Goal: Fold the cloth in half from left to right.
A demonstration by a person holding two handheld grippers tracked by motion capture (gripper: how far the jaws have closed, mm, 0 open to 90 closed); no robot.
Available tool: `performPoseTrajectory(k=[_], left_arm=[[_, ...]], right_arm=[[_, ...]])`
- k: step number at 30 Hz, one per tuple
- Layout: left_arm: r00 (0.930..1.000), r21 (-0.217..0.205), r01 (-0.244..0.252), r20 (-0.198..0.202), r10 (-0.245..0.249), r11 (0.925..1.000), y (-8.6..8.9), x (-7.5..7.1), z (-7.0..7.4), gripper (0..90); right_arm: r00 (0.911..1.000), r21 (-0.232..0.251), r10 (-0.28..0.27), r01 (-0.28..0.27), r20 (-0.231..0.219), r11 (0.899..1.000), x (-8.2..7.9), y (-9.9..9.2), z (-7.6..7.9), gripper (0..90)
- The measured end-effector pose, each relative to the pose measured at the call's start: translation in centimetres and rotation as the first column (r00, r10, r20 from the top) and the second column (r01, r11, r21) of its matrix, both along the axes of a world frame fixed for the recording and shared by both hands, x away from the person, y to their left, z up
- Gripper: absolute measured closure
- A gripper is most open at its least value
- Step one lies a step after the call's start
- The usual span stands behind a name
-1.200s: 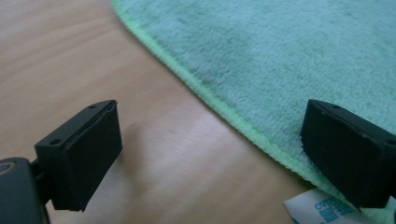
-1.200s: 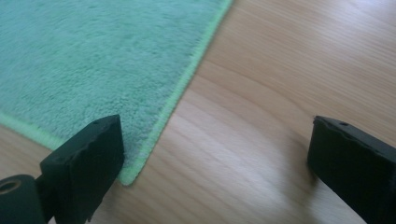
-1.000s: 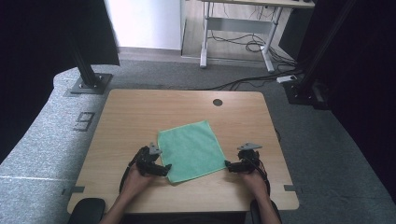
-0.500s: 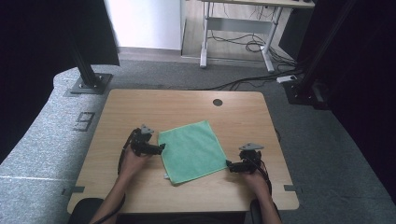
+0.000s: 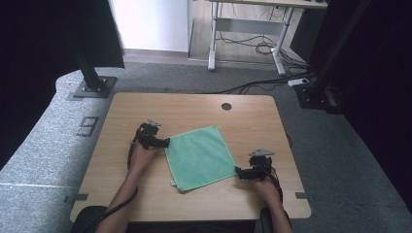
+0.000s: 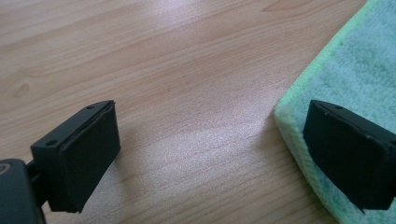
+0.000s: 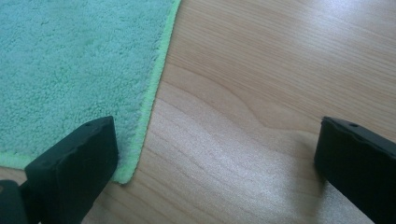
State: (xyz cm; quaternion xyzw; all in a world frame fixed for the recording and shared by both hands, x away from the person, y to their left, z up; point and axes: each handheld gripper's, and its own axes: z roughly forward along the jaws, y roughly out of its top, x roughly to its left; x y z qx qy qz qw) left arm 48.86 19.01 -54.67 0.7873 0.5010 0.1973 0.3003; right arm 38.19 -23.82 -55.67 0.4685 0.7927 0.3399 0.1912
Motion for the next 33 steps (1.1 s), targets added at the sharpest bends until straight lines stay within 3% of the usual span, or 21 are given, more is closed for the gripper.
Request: performPoseTrajectory(k=[4, 8, 11, 16, 19, 20, 21, 22, 23, 26, 27, 28, 29, 30, 31, 33], left_arm=[[1.0000, -0.017, 0.005, 0.005, -0.005, 0.9998, 0.1, -0.1, -0.1, 5.8], [1.0000, -0.022, 0.002, -0.003, -0.002, 0.9997, 0.2, 0.0, -0.1, 5.9], [1.0000, -0.023, 0.002, -0.003, -0.002, 0.9997, 0.2, 0.0, -0.1, 5.9], [1.0000, -0.023, 0.002, -0.004, -0.002, 0.9997, 0.2, 0.0, -0.1, 5.9], [1.0000, -0.023, 0.002, -0.004, -0.002, 0.9997, 0.2, 0.0, -0.1, 5.8], [1.0000, -0.023, 0.002, -0.004, -0.002, 0.9997, 0.2, 0.0, -0.1, 5.8], [1.0000, -0.023, 0.001, -0.004, -0.002, 0.9997, 0.2, 0.0, -0.1, 5.8], [1.0000, -0.023, 0.001, -0.004, -0.002, 0.9997, 0.2, 0.0, -0.1, 5.8], [1.0000, -0.021, 0.003, -0.005, -0.003, 0.9998, 0.2, 0.0, -0.1, 5.9], [1.0000, -0.021, 0.003, -0.004, -0.003, 0.9998, 0.2, 0.0, -0.1, 5.9], [1.0000, -0.021, 0.003, -0.004, -0.003, 0.9998, 0.2, 0.0, -0.1, 5.9], [1.0000, -0.021, 0.003, -0.005, -0.003, 0.9998, 0.2, 0.0, -0.1, 5.9], [1.0000, -0.021, 0.003, -0.003, -0.003, 0.9998, 0.2, 0.0, -0.1, 5.9], [1.0000, -0.021, 0.003, -0.003, -0.003, 0.9998, 0.2, 0.0, -0.1, 5.8], [1.0000, -0.022, 0.003, -0.003, -0.003, 0.9998, 0.2, 0.0, -0.1, 5.8], [1.0000, -0.023, 0.001, -0.003, -0.001, 0.9997, 0.2, 0.0, -0.1, 5.8]], right_arm=[[1.0000, 0.000, 0.005, -0.005, -0.001, 1.000, 0.0, 0.0, 0.0, 0.4], [0.9988, -0.001, 0.048, -0.048, -0.009, 0.999, 0.0, 0.0, 0.5, 12.9], [0.9980, -0.009, 0.063, -0.063, -0.002, 0.998, -0.1, 0.4, 0.9, 13.5], [0.9919, 0.035, 0.127, -0.127, 0.008, 0.991, -0.5, 2.4, 2.2, 13.9], [0.9830, 0.056, 0.184, -0.183, -0.004, 0.981, -0.8, 4.2, 2.6, 14.1], [0.9778, 0.060, 0.209, -0.208, -0.009, 0.976, -0.9, 4.9, 2.6, 14.2], [0.9661, 0.061, 0.258, -0.256, -0.014, 0.965, -1.2, 6.4, 2.7, 14.2], [0.9661, 0.061, 0.258, -0.256, -0.014, 0.965, -1.2, 6.4, 2.7, 14.2], [0.9501, 0.071, 0.311, -0.308, -0.025, 0.949, -1.5, 8.0, 2.8, 14.2], [0.9221, 0.080, 0.386, -0.382, -0.031, 0.921, -2.0, 10.4, 2.9, 14.2], [0.9221, 0.080, 0.386, -0.382, -0.031, 0.921, -2.0, 10.4, 2.9, 14.2], [0.9110, 0.085, 0.411, -0.407, -0.034, 0.909, -2.3, 11.3, 2.9, 14.2], [0.8885, 0.086, 0.458, -0.454, -0.034, 0.887, -2.9, 13.3, 3.1, 14.8], [0.8885, 0.086, 0.458, -0.454, -0.034, 0.887, -2.9, 13.3, 3.1, 14.8], [0.8786, 0.088, 0.476, -0.472, -0.036, 0.877, -3.2, 14.1, 3.2, 15.4], [0.8426, 0.082, 0.537, -0.532, -0.044, 0.842, -4.0, 16.6, 3.4, 21.3]])
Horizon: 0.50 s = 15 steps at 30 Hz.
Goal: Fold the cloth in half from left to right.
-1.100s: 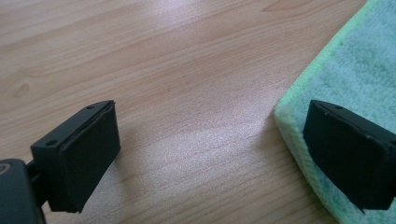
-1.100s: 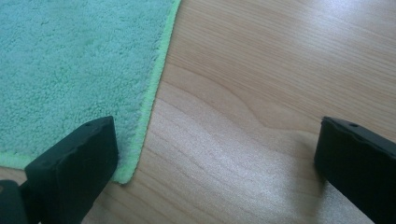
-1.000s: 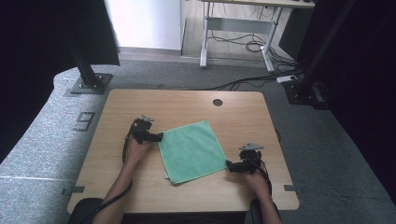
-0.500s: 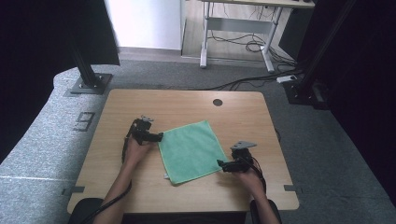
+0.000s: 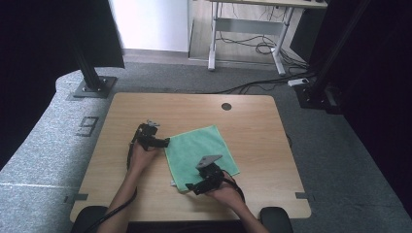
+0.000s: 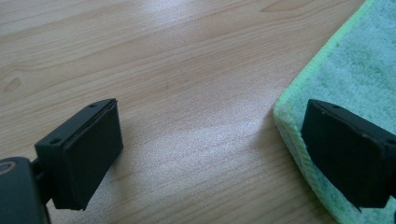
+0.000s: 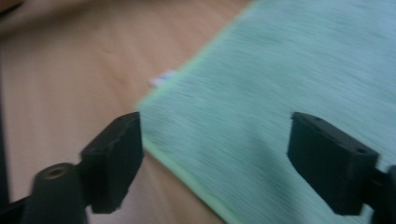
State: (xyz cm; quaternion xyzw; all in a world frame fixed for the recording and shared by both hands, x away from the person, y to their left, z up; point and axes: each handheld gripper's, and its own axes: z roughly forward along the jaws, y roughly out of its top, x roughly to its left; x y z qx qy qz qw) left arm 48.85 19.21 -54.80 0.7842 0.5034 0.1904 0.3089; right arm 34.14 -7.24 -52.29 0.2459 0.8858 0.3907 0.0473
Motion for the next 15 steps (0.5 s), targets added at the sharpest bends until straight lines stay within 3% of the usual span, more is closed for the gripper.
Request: performPoseTrajectory(k=[3, 7, 8, 11, 12, 15], left_arm=[[0.9999, 0.004, -0.010, -0.007, 0.010, 0.9999, 0.0, 0.1, 0.0, 2.5], [0.9995, 0.008, -0.027, -0.016, 0.027, 0.9996, 0.1, 0.2, 0.0, 0.2], [0.9995, 0.008, -0.027, -0.016, 0.027, 0.9996, 0.1, 0.2, 0.0, 0.2], [0.9997, 0.006, -0.021, -0.013, 0.021, 0.9998, 0.0, 0.1, 0.0, 0.9], [1.0000, 0.002, -0.006, -0.004, 0.006, 1.0000, 0.0, 0.0, 0.0, 3.7], [0.9989, -0.015, 0.038, 0.027, -0.038, 0.9992, 0.0, -0.5, 0.1, 16.4]], right_arm=[[0.9992, -0.010, 0.041, -0.041, -0.001, 0.999, -0.5, 1.3, 0.0, 26.6], [0.9936, -0.072, 0.113, -0.112, 0.007, 0.991, -1.5, 4.1, 0.0, 41.1], [0.9931, -0.085, 0.116, -0.115, 0.012, 0.990, -1.6, 4.4, -0.1, 41.1], [0.9921, -0.114, 0.125, -0.123, 0.010, 0.986, -1.7, 4.9, -0.3, 56.0], [0.9943, -0.164, 0.106, -0.103, 0.007, 0.981, -1.8, 5.3, -0.6, 70.1], [0.9972, -0.175, 0.072, -0.068, 0.019, 0.982, -1.9, 5.2, -0.8, 81.5]])
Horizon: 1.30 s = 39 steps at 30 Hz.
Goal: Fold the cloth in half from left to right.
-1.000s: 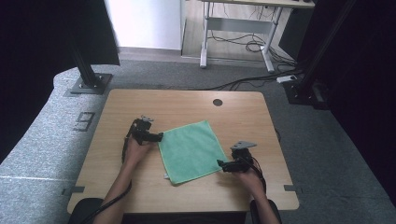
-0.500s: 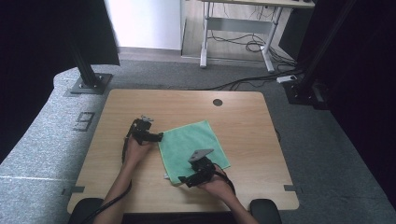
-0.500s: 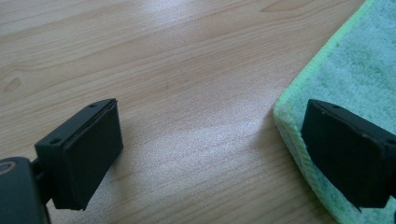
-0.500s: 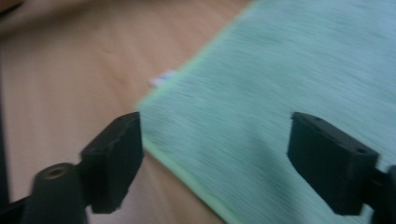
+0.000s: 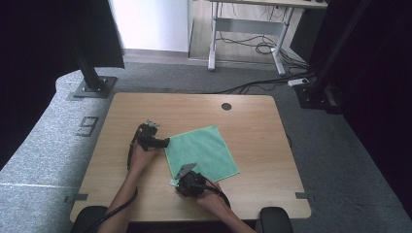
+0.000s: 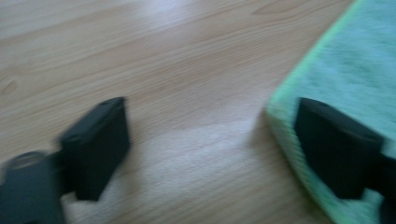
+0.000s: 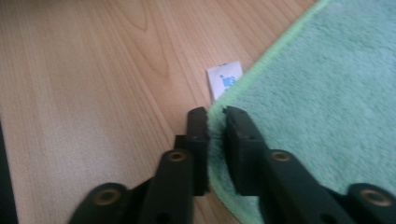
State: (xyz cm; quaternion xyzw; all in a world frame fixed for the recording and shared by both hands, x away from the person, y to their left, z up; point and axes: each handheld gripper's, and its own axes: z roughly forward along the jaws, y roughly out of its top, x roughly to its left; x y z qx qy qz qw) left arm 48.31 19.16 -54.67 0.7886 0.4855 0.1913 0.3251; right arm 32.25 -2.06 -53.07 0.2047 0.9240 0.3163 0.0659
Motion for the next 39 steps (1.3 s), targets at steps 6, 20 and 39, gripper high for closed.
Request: performPoseTrajectory(k=[6, 20, 39], left_arm=[[0.9942, -0.042, 0.107, 0.022, -0.106, 0.9934, -0.3, -0.9, 0.1, 65.6], [0.9991, -0.051, 0.020, -0.035, -0.022, 0.9985, 3.9, -3.0, 1.3, 87.6], [0.9929, -0.045, 0.103, 0.065, -0.100, 0.9937, -3.3, 0.6, 5.6, 87.8]], right_arm=[[0.9995, 0.022, -0.012, 0.012, -0.028, 1.000, 0.3, -0.2, 0.0, 85.0], [0.9944, 0.057, 0.105, -0.104, -0.011, 0.993, -0.9, 4.7, 0.9, 85.2], [0.9954, 0.127, -0.078, 0.071, 0.055, 0.989, 0.7, -2.9, 4.0, 85.4]])
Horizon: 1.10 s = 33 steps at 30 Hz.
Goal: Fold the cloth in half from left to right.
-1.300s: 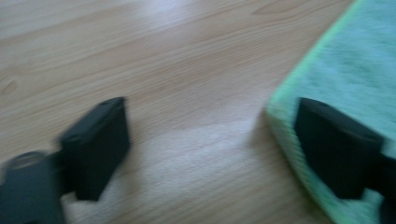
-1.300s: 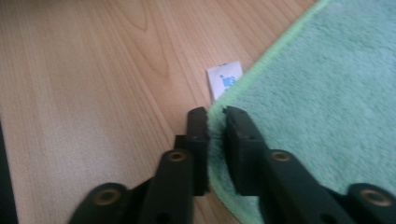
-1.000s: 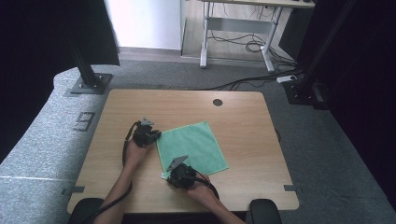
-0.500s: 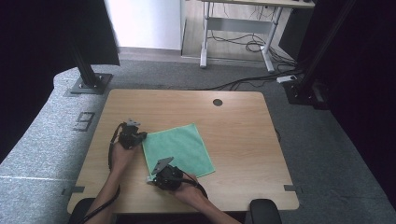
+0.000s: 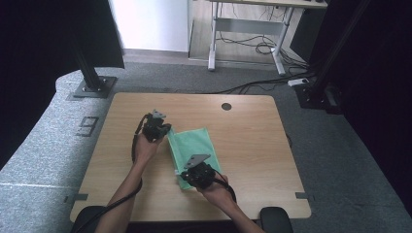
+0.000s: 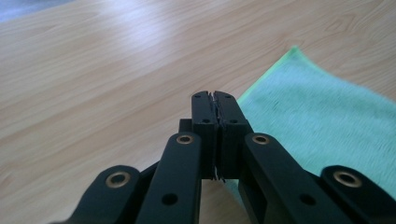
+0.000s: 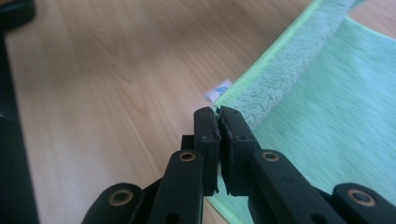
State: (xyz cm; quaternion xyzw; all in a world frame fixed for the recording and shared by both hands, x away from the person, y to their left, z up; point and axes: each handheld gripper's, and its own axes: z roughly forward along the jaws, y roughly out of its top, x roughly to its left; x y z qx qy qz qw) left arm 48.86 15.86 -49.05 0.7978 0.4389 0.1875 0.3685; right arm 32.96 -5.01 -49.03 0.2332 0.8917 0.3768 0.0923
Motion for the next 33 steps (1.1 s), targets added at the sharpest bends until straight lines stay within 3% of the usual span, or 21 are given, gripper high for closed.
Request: performPoseTrajectory(k=[8, 14, 33], left_arm=[[0.9983, 0.020, 0.056, 0.015, -0.056, 0.9982, -4.0, 1.6, 0.1, 87.8], [0.9964, 0.022, 0.083, 0.014, -0.083, 0.9963, -6.0, 2.2, 0.0, 87.8], [0.9892, 0.086, 0.147, -0.020, -0.146, 0.9854, -10.7, 3.9, -1.7, 87.5]], right_arm=[[0.9952, 0.016, -0.098, 0.098, -0.003, 0.995, 0.9, -4.4, -0.4, 85.7], [0.9911, 0.023, -0.133, 0.133, -0.002, 0.991, 1.2, -6.3, -0.4, 85.7], [0.9807, -0.003, -0.192, 0.192, -0.035, 0.981, 1.8, -9.0, -2.2, 85.6]])
